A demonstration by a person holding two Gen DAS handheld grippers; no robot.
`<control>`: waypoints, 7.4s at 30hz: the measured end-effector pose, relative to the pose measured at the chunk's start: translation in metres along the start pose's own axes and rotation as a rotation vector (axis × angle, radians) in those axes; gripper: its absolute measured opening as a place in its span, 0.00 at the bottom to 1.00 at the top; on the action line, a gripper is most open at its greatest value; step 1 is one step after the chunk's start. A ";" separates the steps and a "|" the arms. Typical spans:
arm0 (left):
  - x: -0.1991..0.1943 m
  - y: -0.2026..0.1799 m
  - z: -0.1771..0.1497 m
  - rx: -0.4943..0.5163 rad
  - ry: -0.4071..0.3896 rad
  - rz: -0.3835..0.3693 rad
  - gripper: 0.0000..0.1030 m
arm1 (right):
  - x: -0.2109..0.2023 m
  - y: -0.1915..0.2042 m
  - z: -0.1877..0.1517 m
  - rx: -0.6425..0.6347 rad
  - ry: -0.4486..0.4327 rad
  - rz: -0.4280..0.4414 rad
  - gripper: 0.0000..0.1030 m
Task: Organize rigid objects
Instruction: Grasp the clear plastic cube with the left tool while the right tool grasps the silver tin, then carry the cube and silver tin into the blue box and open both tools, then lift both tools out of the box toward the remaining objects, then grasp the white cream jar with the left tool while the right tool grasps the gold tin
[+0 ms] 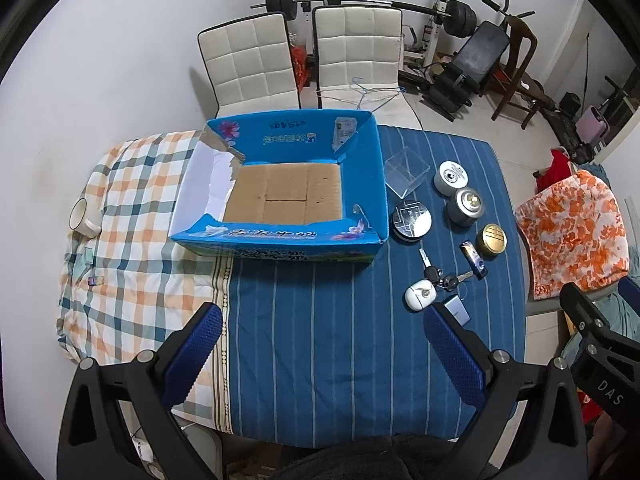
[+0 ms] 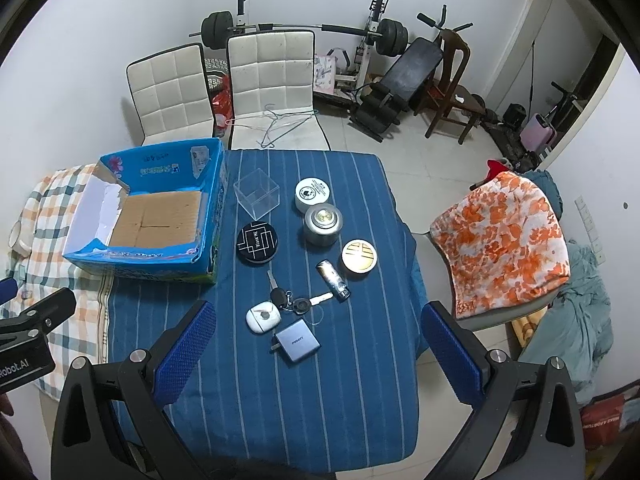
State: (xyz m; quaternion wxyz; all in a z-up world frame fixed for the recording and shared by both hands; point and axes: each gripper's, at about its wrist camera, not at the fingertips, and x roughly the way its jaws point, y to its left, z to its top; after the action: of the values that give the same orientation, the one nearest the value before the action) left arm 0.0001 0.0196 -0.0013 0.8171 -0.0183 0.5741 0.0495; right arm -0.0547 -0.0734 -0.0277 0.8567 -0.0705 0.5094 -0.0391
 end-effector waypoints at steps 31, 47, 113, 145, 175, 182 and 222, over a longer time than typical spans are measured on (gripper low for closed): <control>0.309 -0.170 0.209 0.484 0.339 -0.013 0.98 | 0.386 -0.029 0.114 -0.008 0.402 0.172 0.93; 0.369 -0.203 0.193 0.651 0.525 0.043 0.65 | 0.419 -0.035 0.112 0.015 0.475 0.218 0.80; 0.355 0.153 0.203 -0.115 0.472 -0.343 0.62 | 0.405 0.279 0.176 -0.166 0.377 0.344 0.73; 0.273 0.156 0.186 -0.053 0.299 -0.207 1.00 | 0.393 0.288 0.152 -0.129 0.401 0.222 0.96; 0.071 0.183 0.094 -0.051 -0.115 -0.069 1.00 | 0.120 0.226 0.110 -0.088 0.081 0.253 0.96; 0.044 0.169 0.085 -0.056 -0.150 -0.073 1.00 | 0.095 0.203 0.104 -0.075 0.069 0.304 0.96; 0.330 -0.240 0.170 0.415 0.328 -0.194 1.00 | 0.420 -0.129 0.015 0.482 0.469 0.002 0.66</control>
State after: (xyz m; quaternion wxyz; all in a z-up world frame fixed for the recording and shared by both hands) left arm 0.2946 -0.1846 -0.2596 0.7003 0.0867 0.6922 -0.1512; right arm 0.1598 -0.2576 -0.3637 0.7083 0.1455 0.6689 -0.1726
